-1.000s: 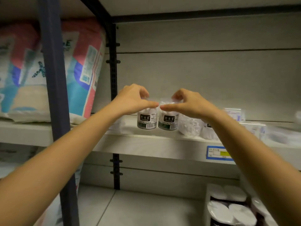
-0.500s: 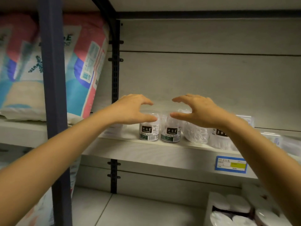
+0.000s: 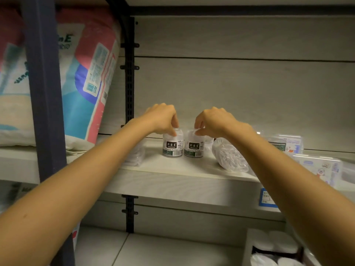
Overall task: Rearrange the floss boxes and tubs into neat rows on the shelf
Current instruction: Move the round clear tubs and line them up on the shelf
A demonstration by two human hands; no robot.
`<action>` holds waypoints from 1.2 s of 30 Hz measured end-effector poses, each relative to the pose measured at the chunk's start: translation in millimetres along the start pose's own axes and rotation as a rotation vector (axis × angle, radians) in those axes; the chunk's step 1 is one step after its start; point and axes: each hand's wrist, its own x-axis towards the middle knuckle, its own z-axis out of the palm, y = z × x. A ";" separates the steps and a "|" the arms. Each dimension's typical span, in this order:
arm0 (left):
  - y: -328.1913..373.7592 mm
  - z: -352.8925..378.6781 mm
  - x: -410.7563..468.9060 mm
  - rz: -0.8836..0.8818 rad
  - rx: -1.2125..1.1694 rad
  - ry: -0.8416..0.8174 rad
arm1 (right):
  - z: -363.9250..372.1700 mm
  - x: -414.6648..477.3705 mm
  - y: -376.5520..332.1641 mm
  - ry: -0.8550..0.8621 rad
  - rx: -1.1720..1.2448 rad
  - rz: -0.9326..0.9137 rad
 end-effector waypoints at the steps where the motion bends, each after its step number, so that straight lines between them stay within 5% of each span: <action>1: -0.5 2.5 4.7 -0.008 0.004 0.003 | 1.9 5.7 0.1 -0.009 -0.001 0.011; 15: 1.2 15.4 23.0 -0.073 0.126 -0.050 | 0.3 15.6 -3.1 -0.075 -0.072 0.085; 18: 14.8 8.1 10.7 -0.054 0.187 0.136 | -26.7 -9.7 14.2 0.085 -0.010 0.061; 21: 32.3 0.9 -10.1 0.039 -0.050 0.357 | -52.5 -51.6 44.6 0.238 0.146 0.082; 24: 49.3 1.3 -30.5 0.145 -0.284 0.398 | -66.3 -97.9 73.9 0.313 0.184 0.171; 31: 87.9 20.0 -65.0 0.179 -0.539 0.358 | -40.0 -133.1 92.9 0.025 0.209 0.235; 36: 102.5 28.1 -76.8 0.125 -0.609 0.385 | -28.5 -121.4 103.3 -0.013 0.175 0.189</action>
